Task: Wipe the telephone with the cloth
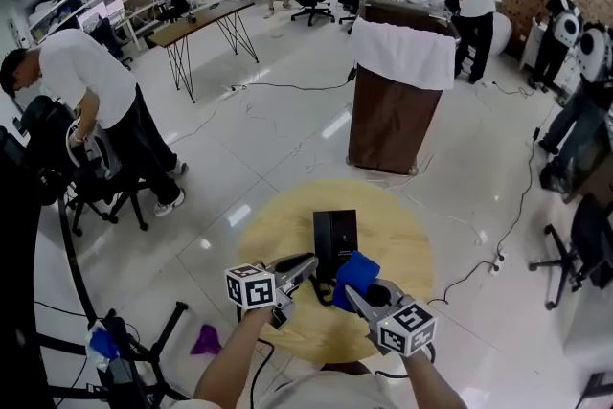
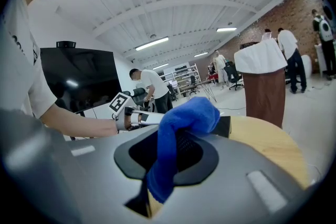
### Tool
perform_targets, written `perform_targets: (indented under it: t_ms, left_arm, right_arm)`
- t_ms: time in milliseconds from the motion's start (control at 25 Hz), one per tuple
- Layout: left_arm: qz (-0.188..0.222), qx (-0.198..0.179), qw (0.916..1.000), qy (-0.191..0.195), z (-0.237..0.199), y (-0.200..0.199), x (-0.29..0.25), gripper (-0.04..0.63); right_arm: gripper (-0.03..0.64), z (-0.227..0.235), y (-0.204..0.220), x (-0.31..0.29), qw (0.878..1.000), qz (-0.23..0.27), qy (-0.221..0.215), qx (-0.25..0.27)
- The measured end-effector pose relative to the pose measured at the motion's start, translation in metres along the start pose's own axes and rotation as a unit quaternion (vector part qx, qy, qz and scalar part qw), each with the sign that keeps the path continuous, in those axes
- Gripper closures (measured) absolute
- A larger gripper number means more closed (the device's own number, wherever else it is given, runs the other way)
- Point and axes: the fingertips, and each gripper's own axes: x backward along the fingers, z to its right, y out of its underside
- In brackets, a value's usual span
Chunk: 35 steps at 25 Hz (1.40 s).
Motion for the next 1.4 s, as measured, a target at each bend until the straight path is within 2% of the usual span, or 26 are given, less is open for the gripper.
perform_targets:
  t_ms: [280, 440, 720, 840, 960, 1160, 1400]
  left_arm:
    - [0.026, -0.057, 0.9980, 0.010, 0.068, 0.011, 0.038, 0.560]
    - [0.038, -0.090, 0.9953, -0.001, 0.097, 0.018, 0.060, 0.584]
    - [0.061, -0.118, 0.9911, -0.009, 0.145, 0.032, 0.089, 0.591]
    - [0.077, -0.136, 0.9876, -0.016, 0.167, 0.038, 0.099, 0.595]
    - [0.081, -0.161, 0.9833, -0.022, 0.181, 0.042, 0.108, 0.595]
    - [0.086, -0.174, 0.9807, -0.024, 0.195, 0.053, 0.124, 0.595]
    - [0.094, -0.208, 0.9730, -0.036, 0.217, 0.061, 0.139, 0.595]
  right_arm:
    - [0.555, -0.034, -0.005, 0.016, 0.999, 0.016, 0.019, 0.021]
    - [0.555, -0.058, -0.010, 0.028, 0.998, 0.026, 0.029, 0.039]
    - [0.555, -0.106, -0.008, 0.054, 0.995, 0.040, 0.042, 0.082]
    - [0.555, -0.122, -0.009, 0.068, 0.994, 0.051, 0.052, 0.084]
    - [0.555, -0.133, -0.011, 0.079, 0.992, 0.060, 0.062, 0.093]
    - [0.555, -0.150, -0.007, 0.090, 0.990, 0.065, 0.078, 0.101]
    - [0.557, -0.172, 0.003, 0.100, 0.987, 0.065, 0.087, 0.115]
